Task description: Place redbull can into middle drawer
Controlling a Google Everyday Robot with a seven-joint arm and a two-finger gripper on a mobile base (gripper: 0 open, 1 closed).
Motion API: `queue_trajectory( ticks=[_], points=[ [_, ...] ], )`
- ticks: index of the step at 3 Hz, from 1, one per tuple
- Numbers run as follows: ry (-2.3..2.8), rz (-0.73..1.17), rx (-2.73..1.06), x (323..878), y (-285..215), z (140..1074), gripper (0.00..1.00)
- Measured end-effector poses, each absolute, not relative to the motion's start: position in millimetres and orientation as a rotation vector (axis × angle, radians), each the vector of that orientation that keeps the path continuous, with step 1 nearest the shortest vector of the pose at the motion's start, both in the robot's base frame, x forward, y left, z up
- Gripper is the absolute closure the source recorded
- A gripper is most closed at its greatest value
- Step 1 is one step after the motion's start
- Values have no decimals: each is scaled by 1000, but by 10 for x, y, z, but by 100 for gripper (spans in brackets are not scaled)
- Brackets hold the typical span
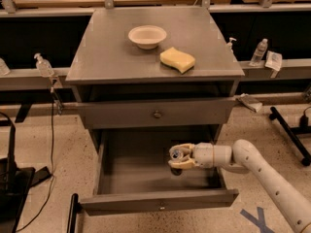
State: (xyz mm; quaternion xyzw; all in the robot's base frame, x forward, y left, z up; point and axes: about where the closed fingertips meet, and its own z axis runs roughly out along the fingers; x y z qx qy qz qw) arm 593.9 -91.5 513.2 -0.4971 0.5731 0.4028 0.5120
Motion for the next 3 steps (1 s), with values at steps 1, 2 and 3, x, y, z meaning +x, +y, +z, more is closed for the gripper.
queue_trajectory(
  ticks=[1,2,3],
  points=[
    [1386,989,-1210,5993,-814,5021,100],
    [1404,1015,-1196,6074,-737,4790,100],
    [1399,1013,-1204,6110,-707,4775,100]
  ],
)
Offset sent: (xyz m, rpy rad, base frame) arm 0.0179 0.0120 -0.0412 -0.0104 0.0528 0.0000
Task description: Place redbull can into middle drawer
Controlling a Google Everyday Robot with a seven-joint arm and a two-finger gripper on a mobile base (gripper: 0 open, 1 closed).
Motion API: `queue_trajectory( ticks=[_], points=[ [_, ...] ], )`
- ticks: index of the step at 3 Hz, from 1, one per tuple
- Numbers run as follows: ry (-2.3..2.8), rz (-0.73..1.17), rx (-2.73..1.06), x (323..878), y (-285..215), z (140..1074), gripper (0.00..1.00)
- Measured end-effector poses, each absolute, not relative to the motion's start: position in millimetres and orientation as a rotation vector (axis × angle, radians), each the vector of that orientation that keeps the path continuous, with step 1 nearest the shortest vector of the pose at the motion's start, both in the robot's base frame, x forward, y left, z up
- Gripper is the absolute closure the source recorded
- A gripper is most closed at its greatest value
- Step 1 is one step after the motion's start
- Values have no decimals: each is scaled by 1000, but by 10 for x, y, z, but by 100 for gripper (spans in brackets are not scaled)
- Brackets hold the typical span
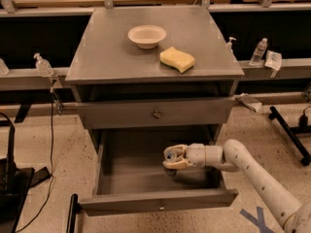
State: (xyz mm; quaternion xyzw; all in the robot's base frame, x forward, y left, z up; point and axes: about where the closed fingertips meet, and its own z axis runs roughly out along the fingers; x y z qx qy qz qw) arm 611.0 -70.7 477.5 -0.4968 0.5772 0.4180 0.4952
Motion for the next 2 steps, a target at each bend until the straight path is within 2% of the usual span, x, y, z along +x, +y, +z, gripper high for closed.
queue_trajectory(
  ticks=[2],
  points=[
    [1395,1001,-1220,6169,-679,4793,100]
  ],
)
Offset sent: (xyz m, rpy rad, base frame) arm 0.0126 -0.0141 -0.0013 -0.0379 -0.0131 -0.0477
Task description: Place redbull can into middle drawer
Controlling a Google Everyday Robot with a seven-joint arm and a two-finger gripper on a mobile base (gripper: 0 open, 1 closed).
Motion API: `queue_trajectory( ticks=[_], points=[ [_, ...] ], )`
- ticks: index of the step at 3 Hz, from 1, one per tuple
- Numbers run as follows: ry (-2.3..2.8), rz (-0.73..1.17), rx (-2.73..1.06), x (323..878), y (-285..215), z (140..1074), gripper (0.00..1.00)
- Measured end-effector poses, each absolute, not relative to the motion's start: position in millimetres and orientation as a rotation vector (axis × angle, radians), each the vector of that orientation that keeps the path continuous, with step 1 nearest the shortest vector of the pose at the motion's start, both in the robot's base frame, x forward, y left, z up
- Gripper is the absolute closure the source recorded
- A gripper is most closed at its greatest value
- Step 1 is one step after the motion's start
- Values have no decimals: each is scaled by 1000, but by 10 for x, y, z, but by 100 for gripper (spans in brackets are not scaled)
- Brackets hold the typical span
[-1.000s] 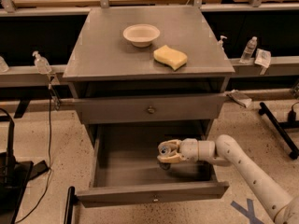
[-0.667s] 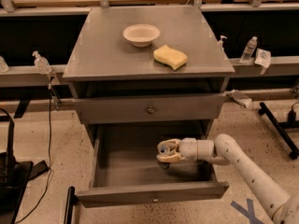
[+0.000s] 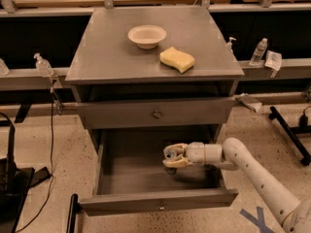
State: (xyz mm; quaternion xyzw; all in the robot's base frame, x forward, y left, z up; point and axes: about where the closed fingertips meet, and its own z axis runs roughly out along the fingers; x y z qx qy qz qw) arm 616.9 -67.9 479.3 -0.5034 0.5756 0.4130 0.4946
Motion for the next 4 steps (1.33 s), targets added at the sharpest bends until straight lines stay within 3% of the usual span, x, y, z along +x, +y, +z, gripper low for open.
queue_trajectory(
  ticks=[3,4],
  points=[
    [1445,982,-1178,6206,-809,4605,100],
    [1442,987,-1180,6202,-777,4602,83]
  ],
)
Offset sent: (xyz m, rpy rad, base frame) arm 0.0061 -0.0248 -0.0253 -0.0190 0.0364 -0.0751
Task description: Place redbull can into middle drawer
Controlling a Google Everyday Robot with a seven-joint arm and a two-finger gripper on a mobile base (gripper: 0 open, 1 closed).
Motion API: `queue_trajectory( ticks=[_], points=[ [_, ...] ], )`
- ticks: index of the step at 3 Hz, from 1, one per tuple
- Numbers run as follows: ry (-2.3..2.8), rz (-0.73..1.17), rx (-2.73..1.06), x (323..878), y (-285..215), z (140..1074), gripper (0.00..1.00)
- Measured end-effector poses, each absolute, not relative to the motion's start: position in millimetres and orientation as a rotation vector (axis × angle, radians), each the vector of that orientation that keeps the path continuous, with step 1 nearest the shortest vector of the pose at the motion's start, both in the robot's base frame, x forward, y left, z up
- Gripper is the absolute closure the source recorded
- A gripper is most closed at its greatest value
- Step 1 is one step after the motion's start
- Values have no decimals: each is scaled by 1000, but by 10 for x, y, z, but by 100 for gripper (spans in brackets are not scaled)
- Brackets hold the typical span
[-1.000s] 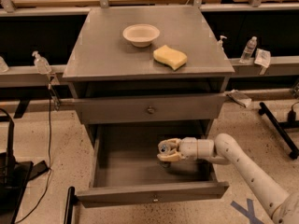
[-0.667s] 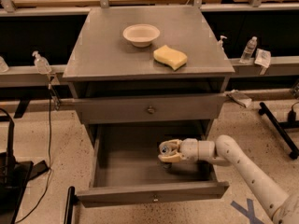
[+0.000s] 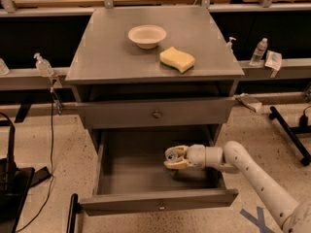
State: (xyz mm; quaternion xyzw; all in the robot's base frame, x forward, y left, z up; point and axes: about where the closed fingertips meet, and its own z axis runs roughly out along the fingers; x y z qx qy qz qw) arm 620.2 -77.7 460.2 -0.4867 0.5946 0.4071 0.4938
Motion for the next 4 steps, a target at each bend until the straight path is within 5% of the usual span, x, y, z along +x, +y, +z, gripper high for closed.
queue_trajectory(
  ticks=[3,4],
  points=[
    [1434,1002,-1187,6189,-687,4593,13],
    [1432,1007,-1189,6185,-660,4591,0]
  ],
)
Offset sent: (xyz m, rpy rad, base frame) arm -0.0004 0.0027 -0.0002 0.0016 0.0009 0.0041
